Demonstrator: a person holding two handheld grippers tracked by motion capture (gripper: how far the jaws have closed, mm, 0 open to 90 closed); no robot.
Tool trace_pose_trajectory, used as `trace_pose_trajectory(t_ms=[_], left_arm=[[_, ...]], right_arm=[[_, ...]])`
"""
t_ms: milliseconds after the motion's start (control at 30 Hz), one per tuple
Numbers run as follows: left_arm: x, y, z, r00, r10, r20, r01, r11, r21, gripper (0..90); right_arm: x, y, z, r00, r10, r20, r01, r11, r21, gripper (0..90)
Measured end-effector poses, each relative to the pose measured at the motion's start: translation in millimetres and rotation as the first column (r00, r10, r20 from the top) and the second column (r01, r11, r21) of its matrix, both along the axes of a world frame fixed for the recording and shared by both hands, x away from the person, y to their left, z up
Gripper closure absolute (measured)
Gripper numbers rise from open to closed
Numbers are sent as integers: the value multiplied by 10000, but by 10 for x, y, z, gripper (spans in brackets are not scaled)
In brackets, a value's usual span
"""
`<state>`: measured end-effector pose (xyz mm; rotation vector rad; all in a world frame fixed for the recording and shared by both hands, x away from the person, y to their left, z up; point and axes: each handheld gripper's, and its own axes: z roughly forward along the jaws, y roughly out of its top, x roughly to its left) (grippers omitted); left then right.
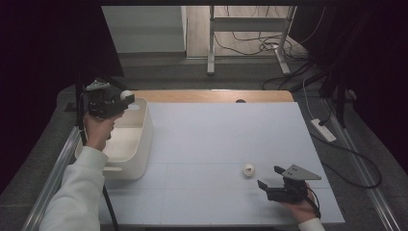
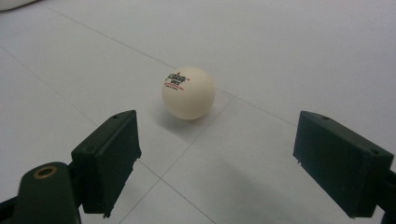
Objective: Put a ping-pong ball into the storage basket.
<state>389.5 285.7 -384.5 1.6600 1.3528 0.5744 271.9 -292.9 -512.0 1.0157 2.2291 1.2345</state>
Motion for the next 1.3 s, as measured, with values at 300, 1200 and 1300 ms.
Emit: trace_pose_trajectory(t_ms=[300,1200,1300], left_arm=[[45,44,-94,9989,171,-440,-167,9998,102,507],[161,29,-264,9824,80,-1865,11,9988,486,504],[160,37,-260,9832,64,-1823,29,9987,510,504]], right_arm=[[2,1,-2,10000,-6,-8,6,10000,-10,141],[3,-1,-1,10000,-51,16,51,10000,21,143],[4,0,-1,10000,-56,10,56,10000,-19,144]])
